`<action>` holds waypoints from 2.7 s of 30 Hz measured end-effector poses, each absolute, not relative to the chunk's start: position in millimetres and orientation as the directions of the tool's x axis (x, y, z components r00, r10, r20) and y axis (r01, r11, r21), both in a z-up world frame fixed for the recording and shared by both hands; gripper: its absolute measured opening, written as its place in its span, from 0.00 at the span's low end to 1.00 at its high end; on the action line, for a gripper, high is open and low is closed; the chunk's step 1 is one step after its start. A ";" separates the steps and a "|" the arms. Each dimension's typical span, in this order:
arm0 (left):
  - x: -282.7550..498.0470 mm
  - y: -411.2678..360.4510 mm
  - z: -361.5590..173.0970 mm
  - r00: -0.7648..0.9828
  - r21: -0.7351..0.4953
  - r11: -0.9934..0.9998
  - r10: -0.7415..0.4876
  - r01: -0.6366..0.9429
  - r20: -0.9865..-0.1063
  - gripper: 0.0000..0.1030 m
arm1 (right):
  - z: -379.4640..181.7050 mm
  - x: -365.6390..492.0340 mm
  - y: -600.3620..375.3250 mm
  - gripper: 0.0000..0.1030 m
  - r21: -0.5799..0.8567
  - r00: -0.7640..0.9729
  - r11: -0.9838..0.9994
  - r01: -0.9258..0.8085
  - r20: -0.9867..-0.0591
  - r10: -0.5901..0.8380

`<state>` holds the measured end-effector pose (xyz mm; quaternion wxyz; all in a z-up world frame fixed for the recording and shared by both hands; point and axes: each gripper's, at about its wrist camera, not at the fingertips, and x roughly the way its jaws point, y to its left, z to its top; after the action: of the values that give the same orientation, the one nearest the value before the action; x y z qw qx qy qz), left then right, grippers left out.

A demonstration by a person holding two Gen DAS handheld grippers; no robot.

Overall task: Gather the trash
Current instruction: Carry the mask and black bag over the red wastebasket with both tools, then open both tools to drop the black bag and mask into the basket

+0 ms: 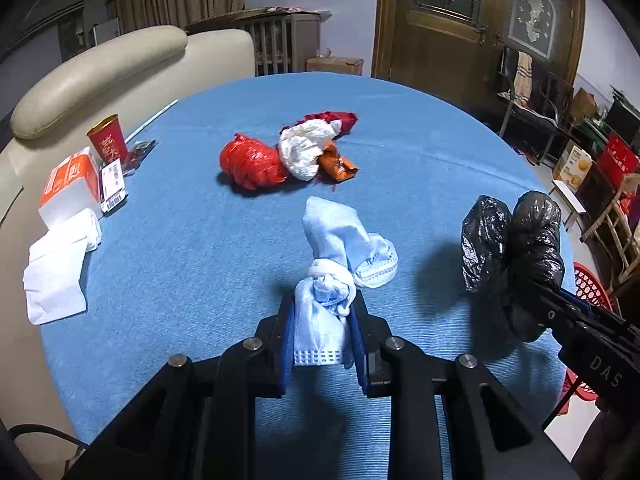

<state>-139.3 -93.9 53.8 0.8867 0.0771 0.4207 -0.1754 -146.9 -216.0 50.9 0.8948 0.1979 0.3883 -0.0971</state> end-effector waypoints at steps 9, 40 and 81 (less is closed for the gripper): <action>-149.7 -116.1 62.1 0.582 0.002 0.903 -0.275 0.430 -0.765 0.25 | 56.0 -158.1 -224.8 0.39 0.280 0.694 0.891 0.357 -0.718 -0.053; -177.7 -217.1 85.9 0.499 -0.019 0.789 -0.407 0.615 -0.765 0.25 | 64.2 -252.2 -324.6 0.39 0.304 0.681 0.766 0.566 -0.696 -0.227; -242.5 -336.5 81.0 0.356 -0.007 0.589 -0.496 0.808 -0.792 0.25 | 22.2 -350.2 -417.0 0.60 0.309 0.536 0.561 0.768 -0.789 -0.300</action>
<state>-242.5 -336.5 81.0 0.7993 0.1974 0.3948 -0.4079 -350.2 -417.0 22.2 0.8106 0.3333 0.3513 -0.3293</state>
